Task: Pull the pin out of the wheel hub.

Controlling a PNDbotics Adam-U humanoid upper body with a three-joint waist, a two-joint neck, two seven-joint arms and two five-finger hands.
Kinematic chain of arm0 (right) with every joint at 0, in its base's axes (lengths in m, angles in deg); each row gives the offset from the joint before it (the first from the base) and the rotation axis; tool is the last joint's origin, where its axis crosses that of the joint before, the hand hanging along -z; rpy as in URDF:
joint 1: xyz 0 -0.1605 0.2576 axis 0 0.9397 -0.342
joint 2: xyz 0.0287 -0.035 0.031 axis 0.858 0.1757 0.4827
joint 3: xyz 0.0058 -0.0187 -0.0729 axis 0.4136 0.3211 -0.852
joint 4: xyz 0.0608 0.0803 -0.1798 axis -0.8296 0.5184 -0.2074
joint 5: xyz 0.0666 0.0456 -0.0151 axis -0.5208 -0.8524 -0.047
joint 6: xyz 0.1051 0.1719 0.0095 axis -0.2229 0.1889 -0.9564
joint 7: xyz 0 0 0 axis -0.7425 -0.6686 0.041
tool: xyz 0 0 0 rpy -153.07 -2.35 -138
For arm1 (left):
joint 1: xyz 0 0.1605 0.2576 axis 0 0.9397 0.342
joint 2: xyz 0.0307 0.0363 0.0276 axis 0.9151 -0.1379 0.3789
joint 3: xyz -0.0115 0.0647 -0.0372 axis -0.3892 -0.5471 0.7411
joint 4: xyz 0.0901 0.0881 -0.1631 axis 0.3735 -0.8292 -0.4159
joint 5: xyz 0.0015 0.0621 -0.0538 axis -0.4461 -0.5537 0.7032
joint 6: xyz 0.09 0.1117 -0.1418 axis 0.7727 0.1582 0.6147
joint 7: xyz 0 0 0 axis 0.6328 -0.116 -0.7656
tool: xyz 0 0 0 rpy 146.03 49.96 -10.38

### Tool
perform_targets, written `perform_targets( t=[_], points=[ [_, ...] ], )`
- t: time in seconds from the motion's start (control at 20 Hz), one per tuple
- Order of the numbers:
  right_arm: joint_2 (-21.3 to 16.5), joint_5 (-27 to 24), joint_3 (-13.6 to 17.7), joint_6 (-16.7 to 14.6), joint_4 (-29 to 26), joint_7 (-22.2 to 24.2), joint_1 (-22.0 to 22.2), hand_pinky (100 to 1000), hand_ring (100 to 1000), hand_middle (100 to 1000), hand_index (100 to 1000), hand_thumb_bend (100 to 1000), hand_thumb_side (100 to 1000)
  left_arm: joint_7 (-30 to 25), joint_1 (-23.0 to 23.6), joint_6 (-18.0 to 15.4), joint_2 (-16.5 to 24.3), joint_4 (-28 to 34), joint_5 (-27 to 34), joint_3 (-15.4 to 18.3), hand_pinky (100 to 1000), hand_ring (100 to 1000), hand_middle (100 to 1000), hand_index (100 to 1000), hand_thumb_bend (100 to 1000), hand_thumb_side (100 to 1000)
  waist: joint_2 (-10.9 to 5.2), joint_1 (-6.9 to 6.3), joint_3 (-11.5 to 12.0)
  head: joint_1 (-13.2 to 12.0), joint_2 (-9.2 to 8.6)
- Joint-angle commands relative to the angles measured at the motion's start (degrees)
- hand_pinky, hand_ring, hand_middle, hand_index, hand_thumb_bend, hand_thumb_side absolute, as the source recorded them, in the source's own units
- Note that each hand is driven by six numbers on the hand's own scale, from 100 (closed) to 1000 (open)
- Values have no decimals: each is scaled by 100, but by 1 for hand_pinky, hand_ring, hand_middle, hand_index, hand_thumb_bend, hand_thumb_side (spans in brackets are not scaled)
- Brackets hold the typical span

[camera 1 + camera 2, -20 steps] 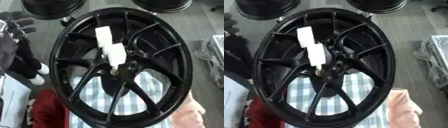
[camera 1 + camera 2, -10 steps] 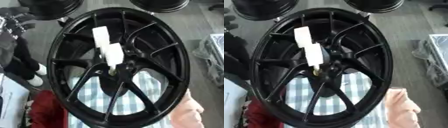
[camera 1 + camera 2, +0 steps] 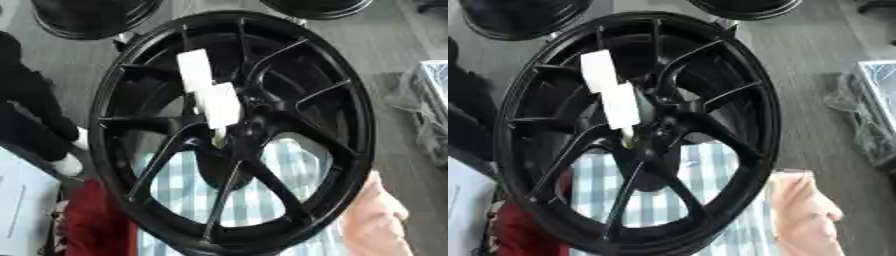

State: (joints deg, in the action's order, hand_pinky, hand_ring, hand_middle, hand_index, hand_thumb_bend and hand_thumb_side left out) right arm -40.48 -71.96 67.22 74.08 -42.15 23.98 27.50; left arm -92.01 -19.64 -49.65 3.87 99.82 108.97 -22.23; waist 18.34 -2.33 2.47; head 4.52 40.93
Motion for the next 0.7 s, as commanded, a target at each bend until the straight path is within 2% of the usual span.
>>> perform_targets(
  t=[0.05,0.15,0.3,0.5,0.7],
  points=[
    [-212,70,22,15,-71,11,31,726,618,576,808,100,530,-292,-339,8,818,154,-80,-293,805,819,783,787,100,581,-175,-9,6,31,34],
    [-216,102,12,27,-71,22,62,727,618,576,808,100,530,-499,-579,-36,1155,220,-278,-495,803,816,781,790,100,562,-176,-32,18,45,44],
    [-217,145,9,42,-75,27,98,727,618,576,808,100,530,-727,-902,-144,1447,268,-512,-714,801,814,779,793,100,543,-180,-58,33,82,53],
    [-216,166,7,51,-84,24,114,727,619,576,809,100,528,-1029,-1311,-174,1566,304,-699,-978,803,819,789,806,100,562,-185,-72,39,155,31],
    [-224,188,-6,63,-92,38,133,727,619,576,809,100,528,-1713,-1743,20,1520,289,-1133,-1286,817,829,809,822,100,632,-192,-92,52,220,-2]
  ],
)
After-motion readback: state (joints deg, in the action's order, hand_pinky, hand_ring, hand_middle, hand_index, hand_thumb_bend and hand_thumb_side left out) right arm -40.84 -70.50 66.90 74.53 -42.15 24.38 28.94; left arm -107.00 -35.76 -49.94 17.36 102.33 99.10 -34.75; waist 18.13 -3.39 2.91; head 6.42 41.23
